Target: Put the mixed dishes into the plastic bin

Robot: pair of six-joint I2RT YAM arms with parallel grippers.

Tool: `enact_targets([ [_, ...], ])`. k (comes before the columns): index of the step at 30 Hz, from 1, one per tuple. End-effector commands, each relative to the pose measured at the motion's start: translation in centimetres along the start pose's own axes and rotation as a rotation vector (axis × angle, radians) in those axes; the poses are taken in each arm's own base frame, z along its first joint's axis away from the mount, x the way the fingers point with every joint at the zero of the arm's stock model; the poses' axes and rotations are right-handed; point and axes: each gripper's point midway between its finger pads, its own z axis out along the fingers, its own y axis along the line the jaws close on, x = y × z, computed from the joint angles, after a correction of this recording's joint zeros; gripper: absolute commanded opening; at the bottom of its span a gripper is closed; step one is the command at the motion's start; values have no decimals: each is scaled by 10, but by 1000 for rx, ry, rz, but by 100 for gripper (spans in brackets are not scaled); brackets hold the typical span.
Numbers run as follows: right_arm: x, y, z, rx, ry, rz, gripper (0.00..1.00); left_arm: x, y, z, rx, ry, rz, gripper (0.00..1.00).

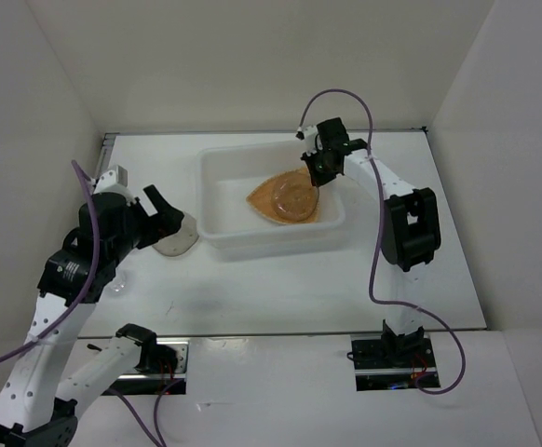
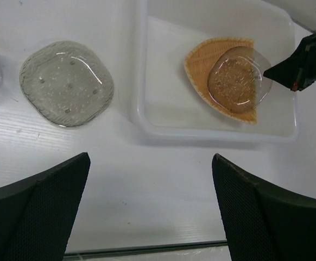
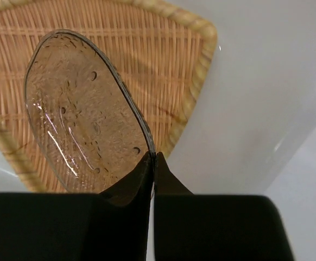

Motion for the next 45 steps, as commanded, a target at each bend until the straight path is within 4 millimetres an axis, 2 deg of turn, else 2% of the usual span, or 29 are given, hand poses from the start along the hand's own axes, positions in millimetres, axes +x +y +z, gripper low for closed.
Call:
enact_targets([
  [1,-40,5,0,106,-87,-95,2,10,5,10,-29,41,-16,99],
  [3,-41,0,4,152,-85,-100,15,16,9,16,-52,73,11,99],
  [4,-37,3,14,152,-68,-106,29,20,11,20,-63,89,14,99],
  [6,-41,1,11,165,-76,-106,50,26,17,29,-100,124,32,99],
  [7,-41,1,11,165,-76,-106,76,30,20,31,-112,142,48,99],
  [9,-52,0,-4,181,-111,-97,92,40,25,40,-144,187,56,99],
  [10,-67,0,-28,190,-164,-99,99,40,25,40,-144,188,56,99],
  [12,-79,4,-56,190,-220,-102,99,48,32,47,-172,203,51,99],
  [13,-97,8,-94,194,-308,-108,99,46,34,50,-185,193,53,99],
  [14,-102,11,-111,192,-345,-131,99,41,40,51,-223,165,46,99],
  [15,-89,13,-116,190,-335,-186,99,44,47,54,-253,168,53,99],
  [16,-87,17,-127,204,-351,-216,99,43,49,57,-268,149,46,99],
  [17,-74,16,-141,230,-349,-223,99,40,59,62,-325,135,43,99],
  [19,-48,7,-154,274,-292,-184,99,43,68,76,-365,145,43,99],
  [20,-23,4,-147,276,-230,-161,99,45,72,80,-385,160,43,99],
  [21,-9,0,-150,278,-206,-120,99,45,77,86,-401,168,27,99],
  [23,26,-9,-165,296,-183,-71,99,55,83,104,-414,233,3,99],
  [24,36,-12,-172,308,-184,-59,99,62,80,111,-384,279,-22,99],
  [25,42,-16,-180,325,-210,-24,99,71,91,121,-424,324,-70,99],
  [26,67,-23,-179,336,-189,22,99,77,95,126,-437,351,-93,99],
  [27,68,-23,-201,354,-259,42,99,82,99,131,-449,367,-110,99],
  [28,91,-21,-197,350,-235,67,99,84,106,137,-469,377,-120,99],
  [29,88,-20,-218,378,-320,64,99,87,107,142,-471,372,-133,99],
  [30,93,-19,-224,396,-342,64,99,84,107,144,-466,361,-156,99],
  [32,108,-18,-227,422,-349,54,99,89,120,148,-504,374,-184,99],
  [33,106,-17,-234,430,-380,51,99,91,122,149,-509,382,-183,99],
  [35,108,-21,-233,449,-376,56,99,83,130,154,-554,367,-179,99],
  [38,113,-30,-234,487,-358,77,99,85,138,164,-562,376,-187,99],
  [45,116,-26,-229,464,-364,81,99,121,154,183,-598,462,-267,99],
])
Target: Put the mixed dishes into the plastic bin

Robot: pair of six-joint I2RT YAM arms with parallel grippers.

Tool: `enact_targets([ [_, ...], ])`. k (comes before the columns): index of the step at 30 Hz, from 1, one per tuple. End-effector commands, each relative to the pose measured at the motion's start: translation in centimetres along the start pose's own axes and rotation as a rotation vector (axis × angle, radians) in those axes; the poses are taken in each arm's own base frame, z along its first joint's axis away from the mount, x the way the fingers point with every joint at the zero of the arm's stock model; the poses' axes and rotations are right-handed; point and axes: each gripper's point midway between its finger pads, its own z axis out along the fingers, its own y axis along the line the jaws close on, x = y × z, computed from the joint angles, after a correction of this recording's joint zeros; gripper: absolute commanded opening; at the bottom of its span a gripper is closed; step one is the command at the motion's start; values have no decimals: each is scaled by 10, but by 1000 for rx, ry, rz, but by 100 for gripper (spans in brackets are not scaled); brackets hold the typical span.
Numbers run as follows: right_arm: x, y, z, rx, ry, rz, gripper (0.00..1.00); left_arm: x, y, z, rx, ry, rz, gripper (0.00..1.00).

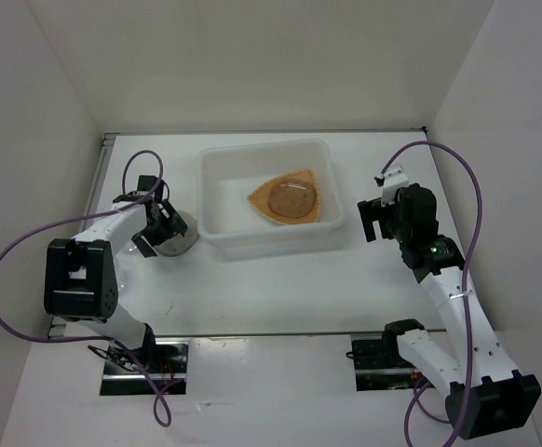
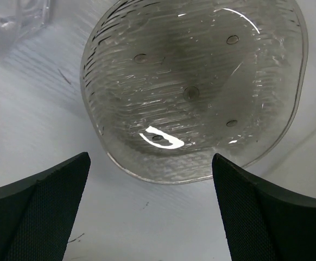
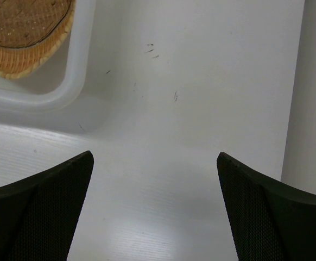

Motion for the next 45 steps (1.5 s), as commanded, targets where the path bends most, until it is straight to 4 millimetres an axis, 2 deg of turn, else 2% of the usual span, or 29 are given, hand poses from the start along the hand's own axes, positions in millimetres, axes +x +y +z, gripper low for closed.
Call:
enact_targets([
  [1,-14,-6,0,28,-58,22,99,3,-6,12,32,22,-72,99],
  [5,-14,-6,0,28,-58,22,99,11,-4,20,23,46,-88,99],
  [13,-10,-6,1,26,-49,11,99,27,-1,30,14,101,-103,84],
  [22,-12,-6,2,28,-58,12,99,36,3,37,4,128,-110,50],
  [24,-12,-6,2,28,-58,12,99,36,2,37,3,128,-121,46],
  [26,-12,-6,2,28,-58,12,99,35,4,35,-5,120,-129,34],
  [29,-12,-6,2,28,-58,12,99,35,4,35,-5,120,-130,22],
  [30,-12,-6,2,28,-58,12,99,35,4,32,-4,119,-130,13],
  [33,-12,-6,2,28,-58,12,99,29,3,27,-7,106,-139,1],
  [37,-12,-6,2,28,-58,12,99,11,-2,9,-2,51,-163,0],
  [40,-12,-6,2,28,-58,12,99,-9,-11,-13,28,-5,-193,0],
  [42,-12,-6,2,28,-58,12,99,-30,-23,-37,77,-65,-226,0],
  [45,-12,-6,2,28,-58,12,99,-50,-28,-60,100,-130,-259,0],
])
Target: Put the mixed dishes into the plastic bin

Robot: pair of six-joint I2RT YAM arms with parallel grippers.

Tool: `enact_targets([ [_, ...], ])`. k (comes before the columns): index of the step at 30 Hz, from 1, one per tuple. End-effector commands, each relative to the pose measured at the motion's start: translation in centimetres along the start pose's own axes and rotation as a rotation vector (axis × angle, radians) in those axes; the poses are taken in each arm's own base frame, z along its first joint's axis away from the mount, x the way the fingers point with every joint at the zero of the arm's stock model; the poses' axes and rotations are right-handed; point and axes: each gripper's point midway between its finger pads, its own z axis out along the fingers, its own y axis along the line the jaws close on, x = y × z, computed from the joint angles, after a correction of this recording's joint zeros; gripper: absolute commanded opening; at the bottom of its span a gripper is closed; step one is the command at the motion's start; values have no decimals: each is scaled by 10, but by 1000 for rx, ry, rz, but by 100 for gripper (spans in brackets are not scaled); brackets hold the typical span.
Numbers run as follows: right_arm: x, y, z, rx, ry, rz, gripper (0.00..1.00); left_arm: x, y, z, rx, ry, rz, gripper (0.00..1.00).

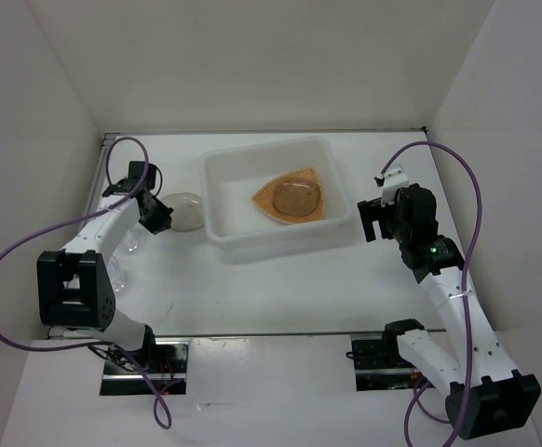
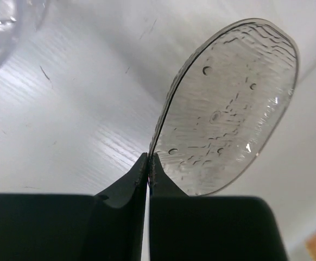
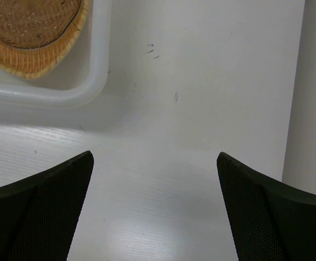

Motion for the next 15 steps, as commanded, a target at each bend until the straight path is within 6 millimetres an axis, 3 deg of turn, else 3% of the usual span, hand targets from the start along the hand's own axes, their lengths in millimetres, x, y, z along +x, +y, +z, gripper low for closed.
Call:
enact_targets([
  [1,-12,-6,1,28,-54,9,99,-41,-20,-47,51,-146,-61,0],
  [9,-14,-7,-1,30,-63,10,99,-94,-26,-103,21,-347,-115,0],
  [13,-10,-6,0,28,-54,9,99,-112,-68,-139,202,-372,-105,0],
  [14,-10,-6,0,28,-54,9,99,-120,-95,-152,321,-398,-92,0],
  [15,-12,-6,0,30,-63,10,99,-110,-120,-161,451,-335,-49,0],
])
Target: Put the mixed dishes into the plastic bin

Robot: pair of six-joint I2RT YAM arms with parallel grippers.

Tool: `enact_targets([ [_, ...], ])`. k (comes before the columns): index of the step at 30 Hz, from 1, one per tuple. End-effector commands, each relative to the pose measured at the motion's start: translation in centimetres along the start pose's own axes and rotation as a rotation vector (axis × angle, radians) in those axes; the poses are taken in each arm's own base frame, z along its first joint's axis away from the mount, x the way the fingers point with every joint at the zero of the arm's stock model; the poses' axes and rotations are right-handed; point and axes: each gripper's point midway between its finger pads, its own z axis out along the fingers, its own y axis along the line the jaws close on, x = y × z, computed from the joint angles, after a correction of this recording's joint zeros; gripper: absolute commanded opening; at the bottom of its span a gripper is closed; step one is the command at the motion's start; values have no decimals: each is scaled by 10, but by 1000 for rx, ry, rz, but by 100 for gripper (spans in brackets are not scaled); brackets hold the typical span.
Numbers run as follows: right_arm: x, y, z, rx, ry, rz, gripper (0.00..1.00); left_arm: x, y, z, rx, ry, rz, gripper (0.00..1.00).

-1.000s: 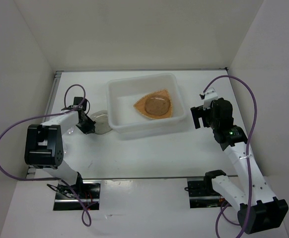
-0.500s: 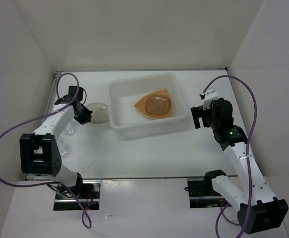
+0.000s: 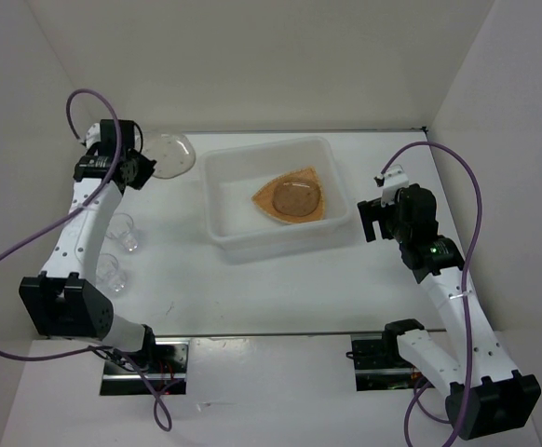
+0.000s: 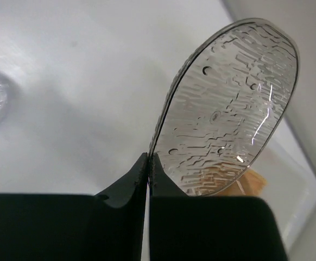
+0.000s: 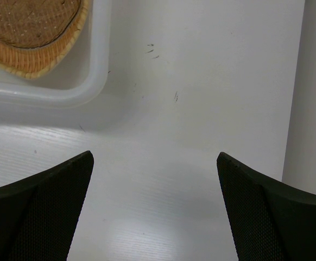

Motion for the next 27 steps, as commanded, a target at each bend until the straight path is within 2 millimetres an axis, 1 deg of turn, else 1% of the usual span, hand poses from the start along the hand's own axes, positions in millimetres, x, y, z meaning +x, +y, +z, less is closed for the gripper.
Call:
enact_targets([
  [1,-14,-7,-2,31,-71,11,99,-8,-84,-32,366,25,-1,0],
  [2,-14,-7,-2,31,-71,11,99,-3,-99,-36,417,42,10,0],
  [3,-14,-7,-2,31,-71,11,99,15,-113,-31,467,113,32,0],
  [4,-14,-8,-2,40,-69,11,99,24,-134,-37,538,132,50,0],
  [5,-15,-9,-4,42,-78,12,99,33,-145,-38,573,158,76,0],
  [6,-15,-9,-4,42,-78,12,99,55,-165,-39,633,224,119,0],
  [8,-17,-10,-6,44,-87,13,99,72,-181,-38,658,258,164,0],
  [9,-19,-10,-6,46,-96,14,99,89,-186,-31,659,301,182,0],
  [10,-21,-11,-8,49,-106,15,99,100,-198,-37,697,305,210,0],
  [11,-21,-11,-9,49,-106,15,99,109,-203,-39,719,325,222,0],
  [12,-22,-11,-11,51,-115,16,99,123,-209,-36,745,360,236,0],
  [13,-22,-12,-11,51,-115,7,99,140,-215,-41,763,393,259,0],
  [14,-19,-11,-9,49,-106,6,99,157,-217,-30,750,430,274,0],
  [15,-20,-11,-11,51,-115,7,99,167,-219,-27,743,446,296,0],
  [16,-20,-11,-11,51,-115,7,99,183,-223,-29,753,476,316,0],
  [17,-20,-11,-11,51,-115,7,99,199,-222,-17,731,502,329,0],
  [18,-20,-11,-11,51,-115,7,99,206,-225,-16,732,512,337,0],
  [19,-22,-12,-14,53,-124,8,99,221,-223,-5,720,539,347,0],
  [20,-22,-12,-14,53,-124,8,99,232,-225,-5,724,560,358,0],
  [21,-22,-12,-14,53,-124,8,99,233,-231,-6,749,568,372,0],
  [22,-23,-12,-16,55,-133,8,99,250,-230,4,743,600,398,0],
  [23,-25,-13,-16,57,-142,9,99,258,-229,7,730,615,419,0],
  [24,-25,-13,-16,57,-142,9,99,263,-224,14,704,629,451,0],
  [25,-25,-13,-16,57,-142,9,99,270,-226,23,703,645,470,0],
  [26,-25,-13,-16,57,-142,9,99,279,-221,25,683,666,499,0],
  [27,-27,-13,-18,59,-151,10,99,282,-219,30,680,666,528,0],
])
